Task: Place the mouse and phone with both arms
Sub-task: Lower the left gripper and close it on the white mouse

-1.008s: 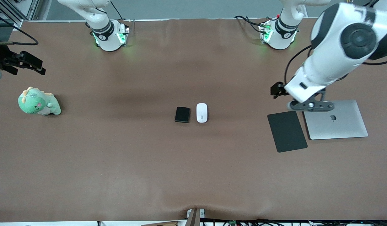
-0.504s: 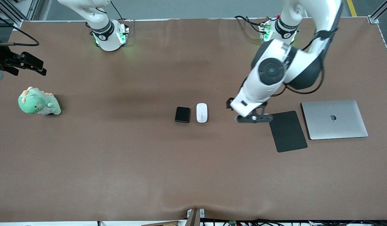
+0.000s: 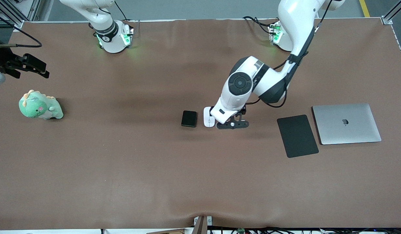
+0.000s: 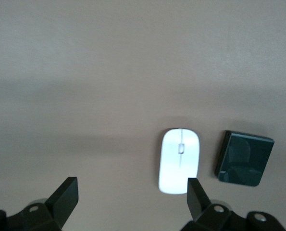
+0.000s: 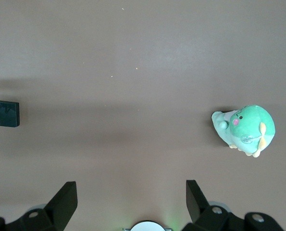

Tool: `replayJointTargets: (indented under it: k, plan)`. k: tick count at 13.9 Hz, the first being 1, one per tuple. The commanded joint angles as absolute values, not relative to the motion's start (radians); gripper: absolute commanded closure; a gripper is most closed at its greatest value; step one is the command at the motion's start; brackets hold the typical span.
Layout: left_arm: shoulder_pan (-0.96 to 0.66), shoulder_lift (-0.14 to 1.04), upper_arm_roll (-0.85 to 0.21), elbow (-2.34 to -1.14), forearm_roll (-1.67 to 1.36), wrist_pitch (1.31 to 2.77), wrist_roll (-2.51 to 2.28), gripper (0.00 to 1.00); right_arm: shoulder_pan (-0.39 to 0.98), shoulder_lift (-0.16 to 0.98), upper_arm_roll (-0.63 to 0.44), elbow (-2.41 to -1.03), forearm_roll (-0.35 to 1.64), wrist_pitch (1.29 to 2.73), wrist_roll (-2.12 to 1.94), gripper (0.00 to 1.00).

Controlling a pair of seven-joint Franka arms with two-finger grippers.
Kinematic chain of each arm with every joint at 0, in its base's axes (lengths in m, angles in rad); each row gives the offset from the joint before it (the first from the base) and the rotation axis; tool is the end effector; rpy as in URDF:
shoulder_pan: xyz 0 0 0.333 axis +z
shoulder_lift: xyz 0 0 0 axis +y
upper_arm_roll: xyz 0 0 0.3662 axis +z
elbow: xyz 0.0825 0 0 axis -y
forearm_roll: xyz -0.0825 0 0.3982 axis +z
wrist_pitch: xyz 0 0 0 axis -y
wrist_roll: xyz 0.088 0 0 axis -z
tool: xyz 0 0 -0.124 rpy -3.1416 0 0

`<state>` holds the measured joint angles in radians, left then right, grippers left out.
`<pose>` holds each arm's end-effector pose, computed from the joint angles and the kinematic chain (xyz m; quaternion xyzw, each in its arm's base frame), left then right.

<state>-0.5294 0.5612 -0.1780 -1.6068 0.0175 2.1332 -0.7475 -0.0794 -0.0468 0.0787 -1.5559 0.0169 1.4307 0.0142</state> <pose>0.5628 -0.4557 0.3216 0.9987 0.0280 -0.0364 0.0212 0.5357 0.0031 0.6790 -0.9992 0.0067 0.0393 0.0063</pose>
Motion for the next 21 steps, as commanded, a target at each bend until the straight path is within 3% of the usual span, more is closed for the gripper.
replayJointTargets:
  k: [1,8,21]
  plan:
    - [-0.560,0.621,-0.172,-1.586,0.046,2.204,-0.810,0.00,-0.092,-0.035,0.087,-1.540,0.020,1.428,0.003,0.00]
    - [-0.618,0.718,-0.169,-1.591,0.048,2.316,-0.862,0.00,-0.095,-0.034,0.086,-1.540,0.020,1.424,0.002,0.00]
    - [-0.652,0.779,-0.164,-1.588,0.115,2.362,-0.927,0.00,-0.095,-0.035,0.087,-1.540,0.021,1.425,0.003,0.00]
